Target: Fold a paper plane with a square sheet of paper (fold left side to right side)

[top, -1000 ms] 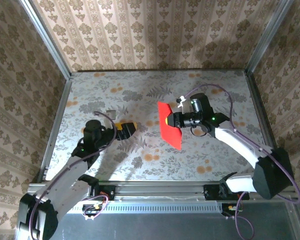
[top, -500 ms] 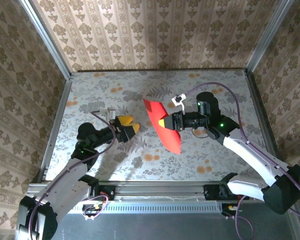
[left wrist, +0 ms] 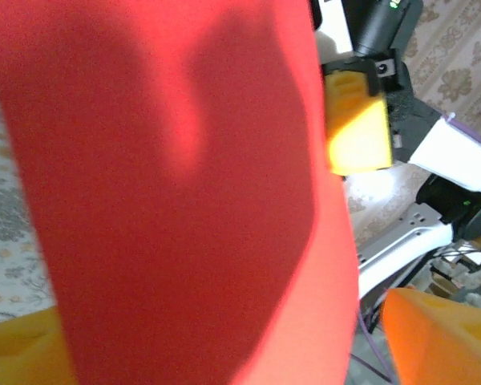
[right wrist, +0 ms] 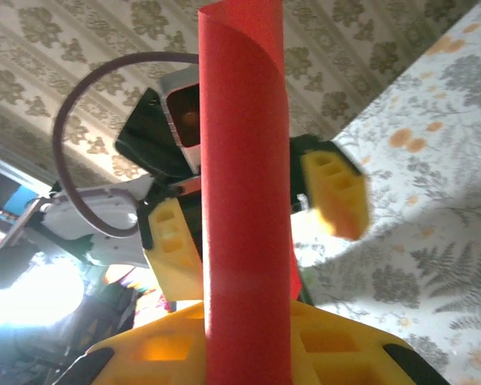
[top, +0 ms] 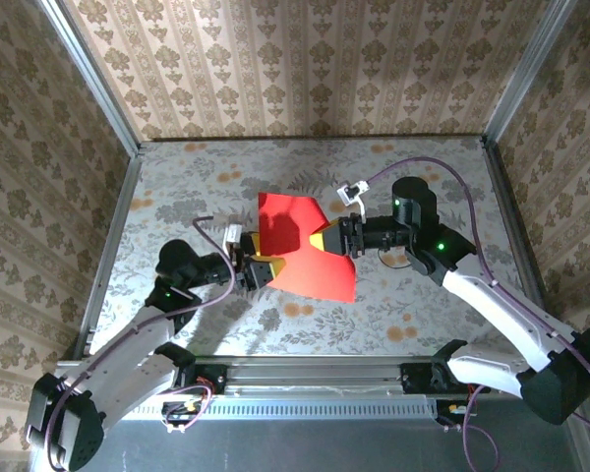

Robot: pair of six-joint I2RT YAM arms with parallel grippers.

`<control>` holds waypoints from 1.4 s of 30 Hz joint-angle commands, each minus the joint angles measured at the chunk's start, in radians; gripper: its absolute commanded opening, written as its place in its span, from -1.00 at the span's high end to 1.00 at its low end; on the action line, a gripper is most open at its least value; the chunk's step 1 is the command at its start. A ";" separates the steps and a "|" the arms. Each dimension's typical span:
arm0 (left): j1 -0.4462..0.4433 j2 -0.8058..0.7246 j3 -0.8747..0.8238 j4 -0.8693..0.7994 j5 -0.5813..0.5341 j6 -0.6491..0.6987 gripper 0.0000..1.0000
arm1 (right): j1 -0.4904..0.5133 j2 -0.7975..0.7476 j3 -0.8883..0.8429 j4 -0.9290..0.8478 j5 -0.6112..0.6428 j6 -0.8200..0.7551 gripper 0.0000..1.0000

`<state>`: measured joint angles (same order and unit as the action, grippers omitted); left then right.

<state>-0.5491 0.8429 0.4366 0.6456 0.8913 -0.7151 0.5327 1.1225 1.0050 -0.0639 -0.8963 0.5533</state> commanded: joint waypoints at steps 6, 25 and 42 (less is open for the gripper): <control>-0.004 0.036 0.057 -0.055 -0.002 0.039 0.30 | -0.043 0.014 -0.003 -0.128 0.060 -0.101 0.53; -0.003 0.319 0.076 -0.454 -0.294 -0.010 1.00 | -0.187 0.084 -0.175 -0.211 0.345 -0.076 -0.26; -0.040 0.545 0.122 -0.660 -0.468 0.030 1.00 | -0.119 0.415 -0.286 0.013 0.347 0.016 0.63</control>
<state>-0.5823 1.3987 0.5461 0.0177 0.4629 -0.6884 0.3985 1.5105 0.7334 -0.1062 -0.5529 0.5583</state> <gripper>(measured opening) 0.048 0.194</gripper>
